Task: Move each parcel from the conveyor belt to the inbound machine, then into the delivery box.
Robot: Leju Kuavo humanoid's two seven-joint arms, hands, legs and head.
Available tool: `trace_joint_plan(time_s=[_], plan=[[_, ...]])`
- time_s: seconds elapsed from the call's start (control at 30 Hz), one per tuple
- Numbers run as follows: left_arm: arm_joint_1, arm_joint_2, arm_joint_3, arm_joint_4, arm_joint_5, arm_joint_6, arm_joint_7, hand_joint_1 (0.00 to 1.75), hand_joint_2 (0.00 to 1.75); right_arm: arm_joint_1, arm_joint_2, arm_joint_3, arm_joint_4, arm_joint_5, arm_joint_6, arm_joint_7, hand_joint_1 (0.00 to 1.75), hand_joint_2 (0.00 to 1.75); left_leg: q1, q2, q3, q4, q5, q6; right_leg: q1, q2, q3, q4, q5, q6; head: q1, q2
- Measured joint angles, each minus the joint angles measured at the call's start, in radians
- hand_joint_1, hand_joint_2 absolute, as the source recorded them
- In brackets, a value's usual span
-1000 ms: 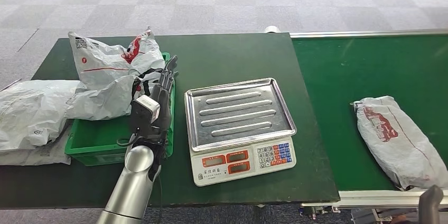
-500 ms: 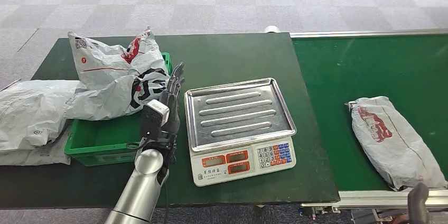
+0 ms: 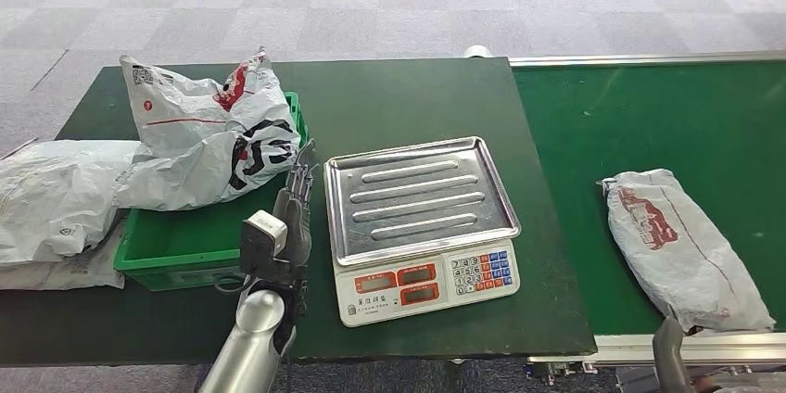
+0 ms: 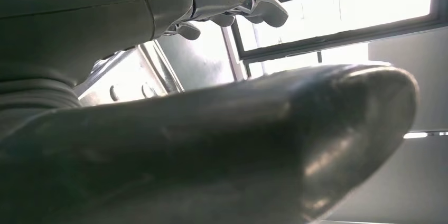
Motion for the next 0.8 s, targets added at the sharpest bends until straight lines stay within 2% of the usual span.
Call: trace_joint_plan(time_s=[0.23, 0.3, 0.37, 0.43, 0.57, 0.73, 0.8], plan=[[0.005, 0.001, 0.000, -0.001, 0.003, -0.002, 0.000, 0.00, 0.00, 0.003, 0.001, 0.003, 0.004, 0.030, 0.024, 0.014, 0.00, 1.75, 0.000, 0.000, 0.000, 0.000, 0.000, 0.000, 0.000, 0.000, 0.000, 0.000, 0.000, 0.000, 0.000, 0.000], [0.015, 0.002, 0.000, -0.014, 0.003, -0.005, 0.006, 0.00, 0.00, 0.001, 0.001, -0.007, 0.005, 0.166, 0.081, 0.068, 0.00, 1.75, 0.000, 0.000, 0.000, 0.000, 0.000, 0.000, 0.000, 0.000, 0.000, 0.000, 0.000, 0.000, 0.000, 0.000], [0.036, 0.004, 0.000, -0.050, -0.005, -0.006, 0.019, 0.00, 0.00, -0.002, 0.001, -0.032, 0.007, 0.387, 0.151, 0.135, 0.00, 1.75, 0.000, 0.000, 0.000, 0.000, 0.000, 0.000, 0.000, 0.000, 0.000, 0.000, 0.000, 0.000, 0.000, 0.000], [0.072, 0.008, 0.003, -0.104, -0.019, -0.006, 0.034, 0.00, 0.00, -0.019, -0.009, -0.059, 0.024, 0.571, 0.181, 0.190, 0.00, 1.75, 0.000, 0.000, -0.001, 0.000, -0.001, 0.000, 0.000, 0.000, 0.000, 0.000, 0.000, 0.000, 0.000, 0.000], [0.149, 0.016, 0.019, -0.201, -0.044, -0.006, 0.048, 0.00, 0.00, -0.093, -0.080, -0.072, 0.114, 0.800, 0.164, 0.344, 0.00, 1.75, 0.000, 0.000, 0.000, 0.000, -0.001, 0.000, 0.000, 0.000, 0.000, 0.000, -0.001, 0.000, 0.000, 0.000], [0.184, 0.018, 0.039, -0.250, -0.060, -0.006, 0.048, 0.00, 0.00, -0.138, -0.167, -0.068, 0.182, 0.953, 0.156, 0.470, 0.00, 1.75, 0.000, -0.003, -0.001, 0.000, -0.001, 0.001, 0.000, -0.004, 0.001, 0.000, -0.001, 0.000, 0.000, 0.000], [0.191, 0.018, 0.045, -0.260, -0.072, -0.004, 0.045, 0.00, 0.00, -0.144, -0.227, -0.063, 0.196, 0.982, 0.176, 0.537, 0.00, 1.75, 0.000, -0.003, -0.001, 0.000, -0.001, 0.001, 0.000, -0.004, 0.002, 0.000, -0.001, 0.000, 0.000, 0.000]])
